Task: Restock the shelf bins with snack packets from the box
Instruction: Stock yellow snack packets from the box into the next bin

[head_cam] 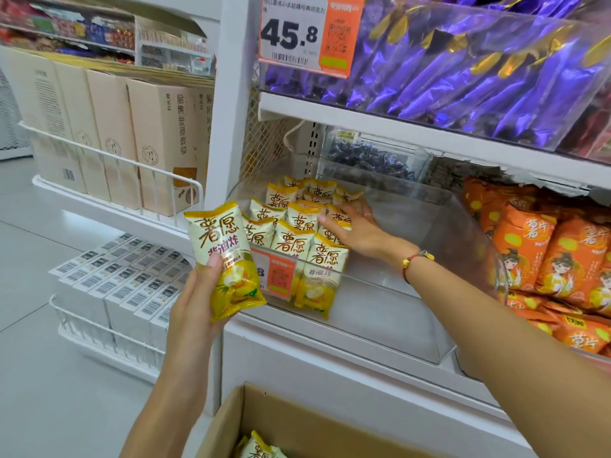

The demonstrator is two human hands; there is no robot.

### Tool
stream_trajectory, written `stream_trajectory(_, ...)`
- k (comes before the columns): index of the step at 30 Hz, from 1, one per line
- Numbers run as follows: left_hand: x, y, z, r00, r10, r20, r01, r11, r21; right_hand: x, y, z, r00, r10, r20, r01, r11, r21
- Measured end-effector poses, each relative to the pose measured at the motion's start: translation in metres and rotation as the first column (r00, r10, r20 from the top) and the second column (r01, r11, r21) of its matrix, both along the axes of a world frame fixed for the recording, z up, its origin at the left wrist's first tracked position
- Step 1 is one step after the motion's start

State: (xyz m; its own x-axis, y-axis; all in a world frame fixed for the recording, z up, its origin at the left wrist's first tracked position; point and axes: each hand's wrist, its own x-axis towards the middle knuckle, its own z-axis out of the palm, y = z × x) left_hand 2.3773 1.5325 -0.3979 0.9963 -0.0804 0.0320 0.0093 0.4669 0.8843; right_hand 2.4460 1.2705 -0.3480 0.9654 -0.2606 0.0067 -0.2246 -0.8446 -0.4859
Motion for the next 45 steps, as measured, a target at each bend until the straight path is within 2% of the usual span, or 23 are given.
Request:
stream_trajectory(2,0.002,0.003,0.000,1.000,0.026,0.002,-0.026,1.000,0.005,0.001,0.000,0.007,0.997,-0.036,0.071,0.045,0.991,-0.127)
stream_trajectory(4,0.003,0.007,-0.002,0.998,0.055,-0.005,-0.055,0.998,0.011,-0.003,0.018,0.012,0.947,0.005,0.320,0.070,0.973,-0.222)
stream_trajectory(5,0.002,0.008,-0.003,0.998,0.065,-0.009,-0.065,0.998,0.014,-0.006,0.032,0.016,0.907,0.083,0.412,0.007,0.977,-0.213)
stream_trajectory(6,0.002,0.008,-0.003,0.997,0.073,-0.015,-0.073,0.997,0.017,-0.007,0.048,0.019,0.885,0.185,0.426,-0.120,0.977,-0.177)
stream_trajectory(8,0.002,0.007,-0.003,0.996,0.080,-0.034,-0.080,0.997,0.014,-0.007,0.077,0.020,0.879,0.383,0.285,-0.356,0.923,-0.143)
stream_trajectory(9,0.003,0.007,-0.003,0.996,0.079,-0.044,-0.079,0.997,0.013,-0.004,0.087,0.017,0.881,0.429,0.199,-0.392,0.898,-0.199)
stream_trajectory(11,0.002,0.007,-0.002,0.996,0.067,-0.061,-0.067,0.998,0.012,0.002,0.099,0.017,0.903,0.408,0.135,-0.344,0.875,-0.341)
stream_trajectory(13,0.001,0.008,-0.001,0.997,0.055,-0.063,-0.054,0.998,0.011,0.007,0.104,0.022,0.924,0.352,0.149,-0.271,0.878,-0.395)
stream_trajectory(17,0.004,0.011,-0.003,0.997,0.043,-0.057,-0.042,0.999,0.015,0.015,0.104,0.026,0.942,0.312,0.127,-0.263,0.917,-0.299)
stream_trajectory(22,0.004,0.008,-0.003,0.998,0.031,-0.048,-0.031,1.000,0.000,0.009,0.102,0.025,0.937,0.342,0.070,-0.296,0.886,-0.356)
stream_trajectory(24,0.001,0.004,0.002,0.999,0.014,-0.036,-0.013,1.000,0.010,-0.001,0.102,0.032,0.925,0.347,0.155,-0.299,0.916,-0.267)
stream_trajectory(27,-0.004,-0.002,0.009,0.998,-0.024,0.052,0.021,0.998,0.055,-0.031,0.106,0.041,0.884,0.265,0.385,-0.293,0.956,0.014)
stream_trajectory(29,-0.009,-0.011,0.019,0.990,-0.053,0.127,0.040,0.993,0.108,-0.059,0.108,0.048,0.897,0.204,0.391,-0.306,0.926,0.220)
stream_trajectory(32,-0.010,-0.031,0.037,0.961,-0.090,0.260,0.028,0.972,0.233,-0.091,0.100,0.053,0.931,0.172,0.322,-0.295,0.874,0.387)
stream_trajectory(35,0.002,-0.053,0.048,0.888,-0.153,0.434,-0.098,0.858,0.504,-0.103,0.087,0.056,0.943,0.097,0.319,-0.265,0.797,0.543)
stream_trajectory(36,0.008,-0.062,0.051,0.860,-0.188,0.475,-0.126,0.824,0.553,-0.103,0.080,0.058,0.941,0.045,0.334,-0.245,0.772,0.586)
stream_trajectory(39,0.022,-0.076,0.047,0.767,-0.297,0.568,-0.223,0.707,0.671,-0.099,0.058,0.063,0.906,-0.155,0.394,-0.149,0.755,0.639)
stream_trajectory(41,0.031,-0.071,0.031,0.697,-0.287,0.658,-0.430,0.567,0.703,-0.092,0.036,0.059,0.851,-0.326,0.412,-0.005,0.780,0.626)
stream_trajectory(43,0.038,-0.062,0.012,0.608,-0.266,0.748,-0.588,0.481,0.650,-0.081,0.009,0.054,0.785,-0.459,0.415,0.139,0.784,0.605)
stream_trajectory(45,0.043,-0.058,-0.001,0.516,-0.258,0.817,-0.675,0.465,0.574,-0.062,-0.019,0.046,0.760,-0.515,0.396,0.256,0.798,0.546)
